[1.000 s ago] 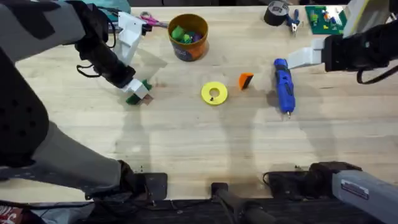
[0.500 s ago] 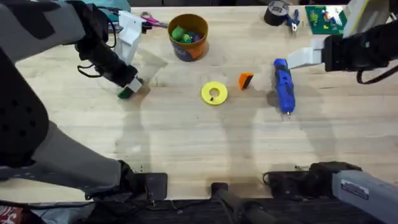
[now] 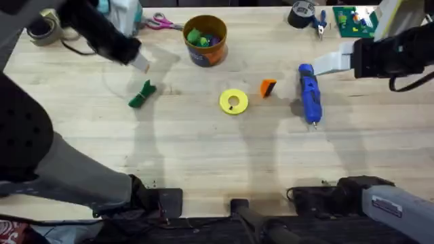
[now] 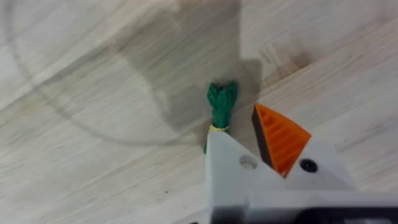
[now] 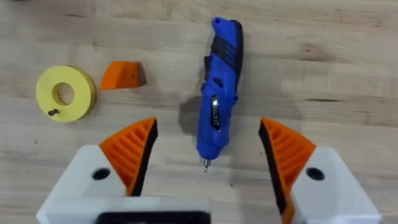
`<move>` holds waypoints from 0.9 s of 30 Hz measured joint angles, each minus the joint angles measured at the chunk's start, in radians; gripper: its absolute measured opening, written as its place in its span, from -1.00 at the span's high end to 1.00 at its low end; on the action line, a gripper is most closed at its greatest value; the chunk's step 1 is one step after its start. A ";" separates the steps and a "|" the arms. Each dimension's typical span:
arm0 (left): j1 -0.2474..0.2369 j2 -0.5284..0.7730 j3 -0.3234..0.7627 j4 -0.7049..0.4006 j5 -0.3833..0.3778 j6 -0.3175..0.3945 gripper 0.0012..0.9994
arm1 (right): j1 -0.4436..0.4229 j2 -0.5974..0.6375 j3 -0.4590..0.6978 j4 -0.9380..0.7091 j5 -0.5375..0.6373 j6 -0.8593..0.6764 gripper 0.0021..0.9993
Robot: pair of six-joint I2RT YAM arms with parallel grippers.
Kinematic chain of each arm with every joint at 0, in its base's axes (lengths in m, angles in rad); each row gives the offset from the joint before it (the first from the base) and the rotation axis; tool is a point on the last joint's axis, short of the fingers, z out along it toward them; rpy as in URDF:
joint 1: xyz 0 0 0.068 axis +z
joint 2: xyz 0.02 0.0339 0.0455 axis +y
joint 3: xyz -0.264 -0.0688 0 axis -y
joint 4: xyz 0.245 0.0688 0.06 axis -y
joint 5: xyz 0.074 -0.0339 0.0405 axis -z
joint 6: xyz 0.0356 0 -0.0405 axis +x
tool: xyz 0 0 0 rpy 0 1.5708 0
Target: Pick up the gripper from the table and insert it into the empty holder that is missing its gripper. Then pick up a screw, insert it into the mounting hole, and use the screwdriver to tighten it. Finally, clean up the table by picking up the vegetable and placing it into the bucket.
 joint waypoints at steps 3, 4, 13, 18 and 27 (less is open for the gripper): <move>-0.001 0.000 0.094 -0.054 0.014 -0.018 0.99 | 0.000 0.000 0.000 0.000 0.000 0.000 -0.99; -0.002 -0.002 0.114 -0.065 0.016 -0.022 0.99 | 0.000 0.000 0.000 0.000 0.000 0.000 -0.99; -0.009 -0.203 0.162 -0.108 -0.008 -0.083 0.99 | 0.000 0.000 0.000 0.000 0.000 0.000 -0.99; -0.008 -0.374 0.175 -0.140 -0.020 -0.120 0.99 | 0.000 0.000 0.000 0.000 0.000 0.000 -0.99; -0.009 -0.492 0.179 -0.168 -0.029 -0.150 0.99 | 0.000 0.000 0.000 0.000 0.000 0.000 -0.99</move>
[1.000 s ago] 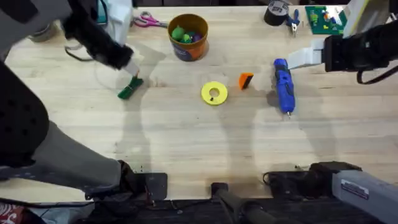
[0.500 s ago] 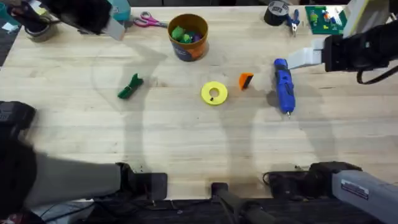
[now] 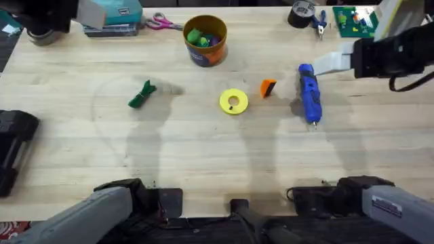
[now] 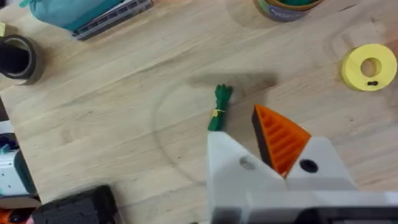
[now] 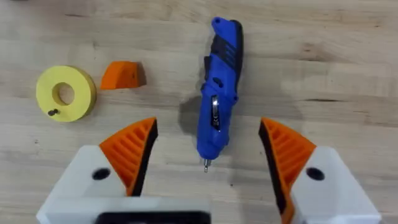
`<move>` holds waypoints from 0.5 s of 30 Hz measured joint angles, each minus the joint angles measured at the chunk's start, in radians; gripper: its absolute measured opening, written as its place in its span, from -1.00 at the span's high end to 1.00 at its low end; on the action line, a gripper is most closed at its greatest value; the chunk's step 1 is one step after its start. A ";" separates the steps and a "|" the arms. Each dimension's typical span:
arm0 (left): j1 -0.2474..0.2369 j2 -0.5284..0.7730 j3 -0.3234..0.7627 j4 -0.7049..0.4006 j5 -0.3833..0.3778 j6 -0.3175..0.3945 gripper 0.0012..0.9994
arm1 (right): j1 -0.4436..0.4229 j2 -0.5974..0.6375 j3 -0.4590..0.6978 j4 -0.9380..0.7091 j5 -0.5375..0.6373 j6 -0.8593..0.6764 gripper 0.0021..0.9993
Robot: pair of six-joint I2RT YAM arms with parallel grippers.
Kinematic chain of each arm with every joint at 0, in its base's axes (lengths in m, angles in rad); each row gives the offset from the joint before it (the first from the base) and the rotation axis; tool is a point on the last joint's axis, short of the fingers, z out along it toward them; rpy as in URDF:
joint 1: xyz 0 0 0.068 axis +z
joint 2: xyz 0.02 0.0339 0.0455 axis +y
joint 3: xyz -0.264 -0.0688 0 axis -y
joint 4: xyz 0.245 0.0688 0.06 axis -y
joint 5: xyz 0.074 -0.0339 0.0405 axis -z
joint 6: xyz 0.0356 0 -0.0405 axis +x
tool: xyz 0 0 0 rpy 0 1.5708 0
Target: Pick up the gripper from the table and insert it into the empty holder that is missing its gripper. Then pick up a screw, insert it into the mounting hole, and use the screwdriver to tighten it. Finally, clean up the table by picking up the vegetable and placing it into the bucket.
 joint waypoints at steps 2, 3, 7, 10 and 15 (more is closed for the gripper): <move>0.000 0.000 0.000 0.000 -0.002 -0.003 0.99 | 0.000 0.000 0.000 0.000 0.000 0.000 -0.99; 0.000 0.000 0.000 0.000 -0.002 -0.003 0.99 | 0.000 0.000 0.000 0.000 0.000 0.000 -0.99; 0.000 0.000 0.000 0.000 -0.006 -0.007 -0.15 | 0.000 0.000 0.000 0.000 0.000 0.000 -0.99; 0.000 0.000 0.000 0.001 -0.006 -0.010 -0.91 | 0.000 0.000 0.000 0.000 0.000 0.000 -0.99; 0.000 0.000 0.000 0.004 -0.006 -0.011 -0.97 | 0.000 0.000 0.000 0.000 0.000 0.000 -0.99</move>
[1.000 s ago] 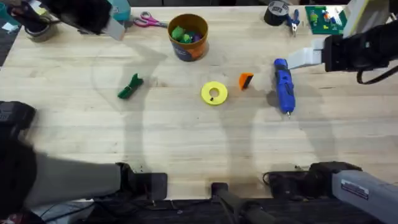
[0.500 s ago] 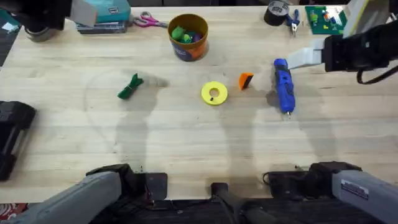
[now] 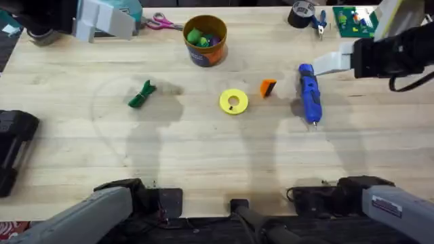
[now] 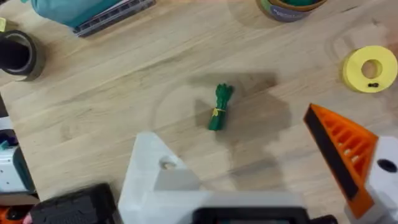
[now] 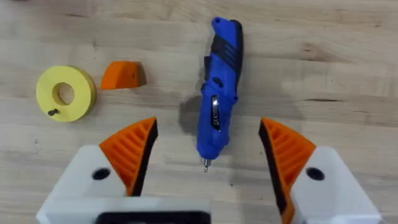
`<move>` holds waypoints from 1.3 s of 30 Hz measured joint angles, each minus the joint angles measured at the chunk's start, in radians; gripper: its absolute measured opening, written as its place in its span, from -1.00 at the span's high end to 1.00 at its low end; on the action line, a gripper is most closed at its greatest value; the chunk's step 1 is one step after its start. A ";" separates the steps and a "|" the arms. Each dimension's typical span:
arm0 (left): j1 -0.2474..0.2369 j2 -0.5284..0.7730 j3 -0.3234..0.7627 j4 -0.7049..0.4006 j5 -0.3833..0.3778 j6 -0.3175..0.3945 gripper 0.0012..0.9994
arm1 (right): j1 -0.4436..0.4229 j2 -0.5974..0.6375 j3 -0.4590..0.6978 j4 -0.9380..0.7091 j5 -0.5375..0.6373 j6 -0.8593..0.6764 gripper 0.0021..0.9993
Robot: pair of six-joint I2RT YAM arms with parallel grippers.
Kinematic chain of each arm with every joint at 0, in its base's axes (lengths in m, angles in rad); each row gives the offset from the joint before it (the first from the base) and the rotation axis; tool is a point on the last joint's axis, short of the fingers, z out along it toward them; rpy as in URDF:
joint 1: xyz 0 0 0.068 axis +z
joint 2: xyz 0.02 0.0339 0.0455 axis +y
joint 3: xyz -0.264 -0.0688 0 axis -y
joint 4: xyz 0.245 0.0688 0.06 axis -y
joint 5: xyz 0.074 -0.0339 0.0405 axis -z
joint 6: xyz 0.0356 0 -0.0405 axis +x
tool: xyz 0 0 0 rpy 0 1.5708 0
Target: Pick up the gripper from the table and insert it into the empty holder that is missing its gripper. Then pick up a screw, insert it into the mounting hole, and use the screwdriver to tighten it. Finally, clean up the table by picking up the vegetable and placing it into the bucket.
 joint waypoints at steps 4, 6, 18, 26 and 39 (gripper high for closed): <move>0.000 0.000 0.000 0.023 0.001 -0.007 -0.97 | 0.000 0.000 0.000 -0.002 0.000 0.000 -0.99; 0.000 0.000 0.000 0.039 0.002 -0.025 -0.97 | 0.000 0.000 0.000 -0.003 0.000 0.000 -0.99; 0.000 0.000 0.000 0.188 0.025 -0.302 -0.97 | 0.000 0.000 0.000 -0.112 0.000 0.000 -0.99; 0.000 0.000 0.000 0.249 0.065 -0.374 -0.97 | 0.000 0.000 0.001 -0.268 0.000 0.000 -0.99; 0.000 0.000 0.000 0.267 0.068 -0.388 -0.97 | 0.000 0.000 0.001 -0.472 0.000 0.000 -0.99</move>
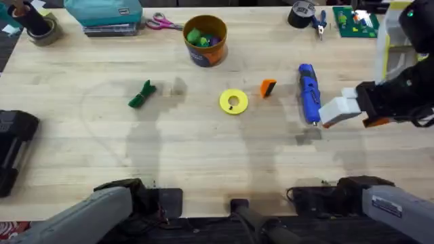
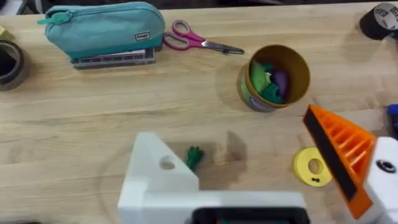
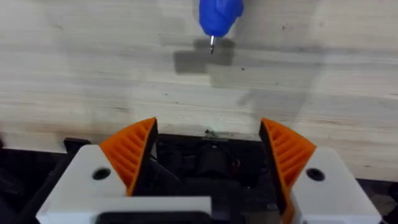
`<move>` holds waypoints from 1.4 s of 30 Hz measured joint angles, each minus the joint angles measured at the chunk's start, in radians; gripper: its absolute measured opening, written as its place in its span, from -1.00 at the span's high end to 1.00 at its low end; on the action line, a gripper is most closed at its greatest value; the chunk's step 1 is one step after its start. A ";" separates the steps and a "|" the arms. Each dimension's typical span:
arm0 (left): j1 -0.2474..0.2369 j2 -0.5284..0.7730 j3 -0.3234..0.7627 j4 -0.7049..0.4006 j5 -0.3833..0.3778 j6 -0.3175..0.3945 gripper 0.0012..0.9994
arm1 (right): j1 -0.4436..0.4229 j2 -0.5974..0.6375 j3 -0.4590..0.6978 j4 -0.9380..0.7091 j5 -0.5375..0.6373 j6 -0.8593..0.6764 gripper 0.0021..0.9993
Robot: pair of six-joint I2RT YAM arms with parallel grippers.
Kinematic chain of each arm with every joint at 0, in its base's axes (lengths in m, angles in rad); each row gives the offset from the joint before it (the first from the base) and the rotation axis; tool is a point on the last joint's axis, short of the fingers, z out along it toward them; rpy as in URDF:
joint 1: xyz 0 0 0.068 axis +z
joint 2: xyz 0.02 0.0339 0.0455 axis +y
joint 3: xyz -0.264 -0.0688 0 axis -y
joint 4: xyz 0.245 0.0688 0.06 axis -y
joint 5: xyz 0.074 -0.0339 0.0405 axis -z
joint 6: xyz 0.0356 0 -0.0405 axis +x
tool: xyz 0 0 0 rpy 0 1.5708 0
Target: Pick up the gripper from the table and insert it into the empty holder that is missing its gripper. Then pick up a screw, insert it into the mounting hole, and use the screwdriver to tighten it. Finally, clean up the table by picking up the vegetable and placing it into the bucket.
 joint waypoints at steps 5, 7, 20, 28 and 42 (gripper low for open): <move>0.000 0.000 0.000 0.002 -0.008 0.000 -0.97 | 0.000 0.000 0.000 -0.003 0.000 0.000 -0.99; -0.005 -0.002 -0.008 0.025 -0.013 0.000 -0.97 | 0.000 0.000 0.000 -0.002 0.000 0.000 -0.99; -0.034 -0.423 -0.688 0.556 0.025 -0.007 -0.97 | 0.000 0.000 0.000 -0.002 0.000 0.000 -0.99; -0.034 -0.699 -0.998 0.716 0.080 -0.010 -0.97 | 0.000 0.000 0.000 -0.002 0.000 0.000 -0.99; -0.034 -1.054 -1.296 0.763 0.143 -0.011 -0.97 | 0.000 0.000 0.000 -0.003 0.000 0.000 -0.99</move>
